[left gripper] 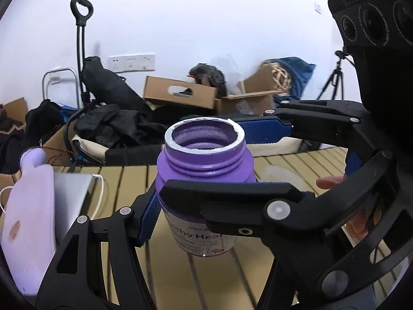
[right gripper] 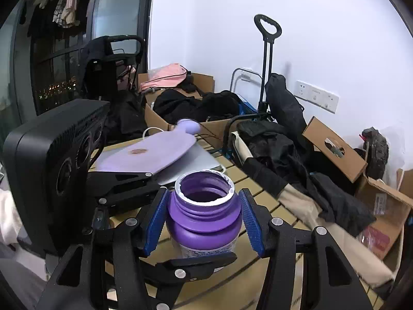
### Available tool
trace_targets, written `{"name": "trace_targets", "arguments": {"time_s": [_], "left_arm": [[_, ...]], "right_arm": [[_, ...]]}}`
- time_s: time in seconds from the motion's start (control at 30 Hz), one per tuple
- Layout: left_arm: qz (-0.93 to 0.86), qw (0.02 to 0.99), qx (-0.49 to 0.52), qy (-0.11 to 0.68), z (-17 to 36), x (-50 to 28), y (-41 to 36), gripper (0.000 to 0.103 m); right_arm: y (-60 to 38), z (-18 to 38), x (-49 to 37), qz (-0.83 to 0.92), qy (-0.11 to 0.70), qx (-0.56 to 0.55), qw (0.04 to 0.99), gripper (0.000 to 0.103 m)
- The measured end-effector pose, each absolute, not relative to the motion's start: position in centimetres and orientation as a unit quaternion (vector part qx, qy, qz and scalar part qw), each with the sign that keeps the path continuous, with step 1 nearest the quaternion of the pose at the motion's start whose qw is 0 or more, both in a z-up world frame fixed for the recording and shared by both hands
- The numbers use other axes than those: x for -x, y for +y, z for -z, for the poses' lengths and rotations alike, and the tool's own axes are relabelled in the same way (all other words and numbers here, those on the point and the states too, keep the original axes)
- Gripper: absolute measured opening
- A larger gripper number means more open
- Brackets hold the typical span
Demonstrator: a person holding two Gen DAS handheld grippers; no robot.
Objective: Organize rigid objects
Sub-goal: 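Hold the bottle with both tools and lower it upright beside the glass cup, then open both tools and release the upright bottle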
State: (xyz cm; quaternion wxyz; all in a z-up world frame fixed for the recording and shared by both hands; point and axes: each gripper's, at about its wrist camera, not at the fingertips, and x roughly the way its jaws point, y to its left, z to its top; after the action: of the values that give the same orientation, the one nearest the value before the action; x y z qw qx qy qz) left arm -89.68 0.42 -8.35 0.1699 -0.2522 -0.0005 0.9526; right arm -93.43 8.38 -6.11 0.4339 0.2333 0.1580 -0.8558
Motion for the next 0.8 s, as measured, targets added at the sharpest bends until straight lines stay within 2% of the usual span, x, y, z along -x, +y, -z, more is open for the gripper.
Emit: {"name": "trace_targets", "arguments": {"time_s": [0.2, 0.3, 0.47, 0.57, 0.67, 0.73, 0.8], "left_arm": [[-0.949, 0.161, 0.27, 0.033, 10.8, 92.0, 0.5, 0.06], [-0.946, 0.166, 0.278, 0.026, 12.0, 92.1, 0.4, 0.06], [-0.938, 0.174, 0.301, 0.006, 13.5, 90.3, 0.8, 0.06], [-0.927, 0.184, 0.328, -0.018, 14.4, 88.1, 0.8, 0.06], [-0.92, 0.177, 0.348, -0.002, 15.1, 86.2, 1.5, 0.06], [-0.918, 0.183, 0.35, 0.014, 15.2, 85.4, 1.8, 0.064], [-0.92, 0.167, 0.355, 0.015, 15.3, 84.9, 1.5, 0.077]], "right_arm": [[7.8, 8.6, 97.4, 0.837, 0.141, -0.272, 0.454, 0.06], [7.4, 9.8, 97.6, 0.835, 0.153, -0.283, 0.445, 0.061], [7.6, 11.3, 96.3, 0.827, 0.164, -0.309, 0.441, 0.062], [8.0, 12.8, 94.0, 0.822, 0.161, -0.321, 0.441, 0.066], [8.9, 14.3, 91.8, 0.819, 0.137, -0.34, 0.442, 0.067], [9.3, 14.8, 91.0, 0.818, 0.12, -0.345, 0.444, 0.068], [9.5, 15.2, 90.7, 0.819, 0.105, -0.363, 0.432, 0.069]]}}
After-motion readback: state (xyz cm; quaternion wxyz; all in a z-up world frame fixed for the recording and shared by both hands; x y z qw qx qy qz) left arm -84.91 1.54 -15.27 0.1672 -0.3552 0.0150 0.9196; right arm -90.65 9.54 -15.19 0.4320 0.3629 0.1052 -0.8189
